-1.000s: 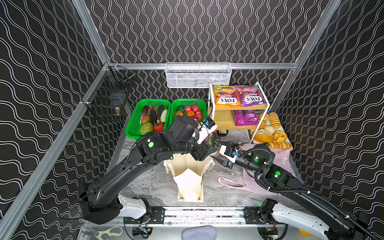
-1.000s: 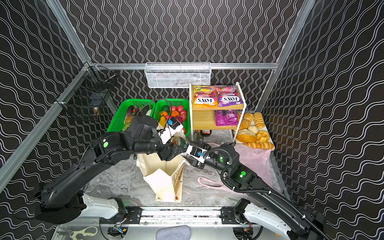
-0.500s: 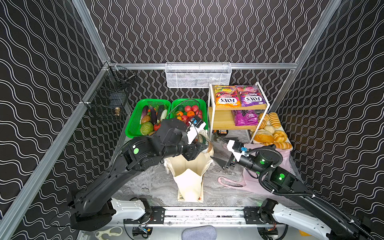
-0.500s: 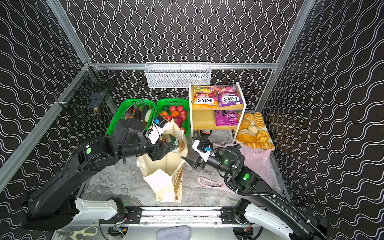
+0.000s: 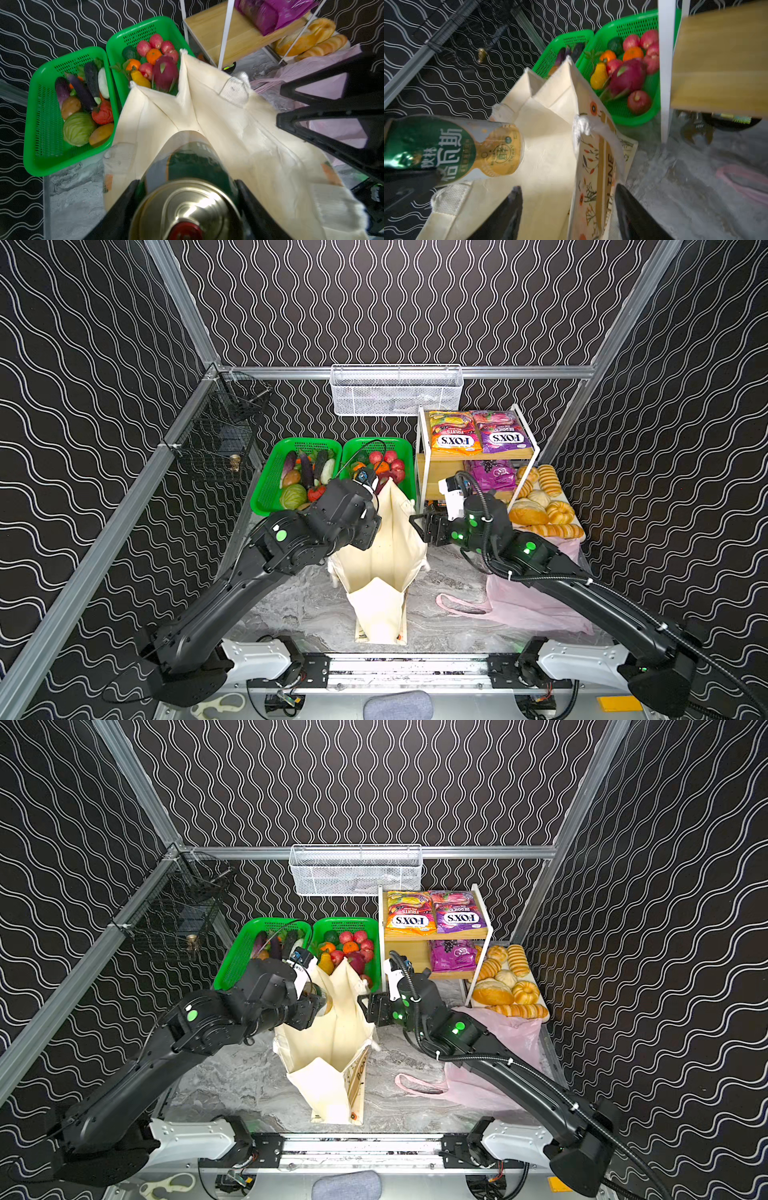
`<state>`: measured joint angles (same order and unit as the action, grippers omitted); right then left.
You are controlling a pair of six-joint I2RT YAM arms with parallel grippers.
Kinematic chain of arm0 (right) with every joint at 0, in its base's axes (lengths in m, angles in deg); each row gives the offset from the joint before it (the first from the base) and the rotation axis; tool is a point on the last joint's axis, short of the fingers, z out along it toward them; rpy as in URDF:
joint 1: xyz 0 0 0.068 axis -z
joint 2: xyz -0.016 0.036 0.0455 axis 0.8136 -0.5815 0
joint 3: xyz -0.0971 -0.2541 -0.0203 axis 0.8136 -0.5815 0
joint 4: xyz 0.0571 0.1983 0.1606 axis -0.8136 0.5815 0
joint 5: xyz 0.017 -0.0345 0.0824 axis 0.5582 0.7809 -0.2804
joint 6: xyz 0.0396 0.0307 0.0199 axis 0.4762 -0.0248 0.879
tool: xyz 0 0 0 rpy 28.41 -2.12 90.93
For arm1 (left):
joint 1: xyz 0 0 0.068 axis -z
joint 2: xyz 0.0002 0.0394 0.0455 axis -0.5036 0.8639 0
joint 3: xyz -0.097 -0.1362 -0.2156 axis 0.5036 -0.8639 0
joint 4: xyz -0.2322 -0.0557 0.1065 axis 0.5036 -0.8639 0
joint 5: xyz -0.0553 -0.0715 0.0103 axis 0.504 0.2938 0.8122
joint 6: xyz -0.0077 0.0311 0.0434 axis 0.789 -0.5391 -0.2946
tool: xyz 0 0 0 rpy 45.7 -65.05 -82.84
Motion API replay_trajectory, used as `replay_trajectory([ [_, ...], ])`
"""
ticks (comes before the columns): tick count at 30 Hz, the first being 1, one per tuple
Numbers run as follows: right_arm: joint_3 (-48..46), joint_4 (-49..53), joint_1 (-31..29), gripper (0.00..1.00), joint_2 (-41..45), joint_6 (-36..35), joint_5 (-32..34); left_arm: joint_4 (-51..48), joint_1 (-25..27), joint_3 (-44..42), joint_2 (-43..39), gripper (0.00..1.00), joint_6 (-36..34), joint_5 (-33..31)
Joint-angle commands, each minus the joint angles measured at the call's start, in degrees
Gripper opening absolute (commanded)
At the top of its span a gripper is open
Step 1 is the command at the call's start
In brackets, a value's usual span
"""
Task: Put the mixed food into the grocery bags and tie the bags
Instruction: 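Lower the can into the tote with the left gripper while the right grasps the handle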
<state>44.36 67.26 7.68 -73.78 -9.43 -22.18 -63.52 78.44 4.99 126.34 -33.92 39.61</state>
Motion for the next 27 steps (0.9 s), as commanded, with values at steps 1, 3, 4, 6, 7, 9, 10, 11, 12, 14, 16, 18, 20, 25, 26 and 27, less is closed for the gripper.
replay_trajectory([
  [1, 0.8, 1.3, 0.0, 0.60, -1.5, 5.5, -2.2, 5.2, -2.3, -2.1, 0.6, 0.31, 2.1, 3.1],
  [3, 1.5, 1.8, 0.0, 0.52, -2.4, 5.1, -2.0, 7.1, -3.7, -3.9, 1.1, 0.32, 2.4, 5.2],
  [4, 2.1, 2.5, 0.0, 0.48, -2.8, 5.0, -1.9, 8.2, -4.2, -4.6, 1.5, 0.32, 2.7, 5.8],
  [6, 2.6, 2.9, 0.0, 0.43, -3.5, 4.5, -1.8, 9.7, -4.5, -5.7, 2.3, 0.32, 3.9, 5.7],
  [7, 2.6, 3.0, 0.0, 0.37, -3.7, 4.3, -1.9, 10.4, -4.5, -6.0, 3.1, 0.31, 4.7, 5.9],
  [9, 2.3, 2.6, 0.0, 0.31, -3.7, 4.0, -2.4, 11.7, -4.5, -6.8, 4.4, 0.31, 5.7, 6.5],
  [10, 1.9, 2.0, 0.0, 0.27, -3.6, 3.8, -2.8, 12.5, -4.5, -7.4, 5.1, 0.31, 6.0, 6.4],
  [11, 1.5, 1.4, 0.0, 0.25, -3.4, 3.9, -3.2, 13.2, -4.5, -7.9, 5.6, 0.30, 6.5, 6.4],
  [12, 1.1, 1.0, 0.0, 0.25, -3.3, 4.0, -3.4, 14.1, -4.5, -8.7, 5.9, 0.30, 6.7, 6.7],
  [14, 0.1, -0.3, 0.0, 0.24, -3.0, 4.4, -3.8, 16.8, -4.5, -10.7, 6.3, 0.29, 7.0, 7.6],
  [16, -0.7, -1.4, 0.0, 0.24, -2.8, 4.8, -4.0, 17.6, -4.5, -11.8, 7.0, 0.30, 7.2, 7.5],
  [18, -1.2, -2.3, 0.0, 0.24, -2.6, 5.1, -3.9, 17.8, -4.5, -12.7, 7.8, 0.30, 7.7, 6.0],
  [20, -1.4, -2.7, 0.0, 0.24, -2.5, 5.1, -3.8, 19.5, -4.5, -14.5, 7.9, 0.31, 7.7, 5.6],
  [25, -2.1, -3.7, 0.0, 0.24, -2.2, 4.7, -3.6, 26.8, -4.5, -20.9, 6.8, 0.31, 7.6, 6.3],
  [26, -2.2, -3.8, 0.0, 0.24, -2.2, 4.8, -3.5, 27.3, -4.5, -21.4, 6.9, 0.31, 7.6, 6.0],
  [27, -2.2, -3.9, 0.0, 0.24, -2.2, 4.7, -3.4, 27.6, -4.5, -21.9, 7.0, 0.30, 7.4, 5.6],
])
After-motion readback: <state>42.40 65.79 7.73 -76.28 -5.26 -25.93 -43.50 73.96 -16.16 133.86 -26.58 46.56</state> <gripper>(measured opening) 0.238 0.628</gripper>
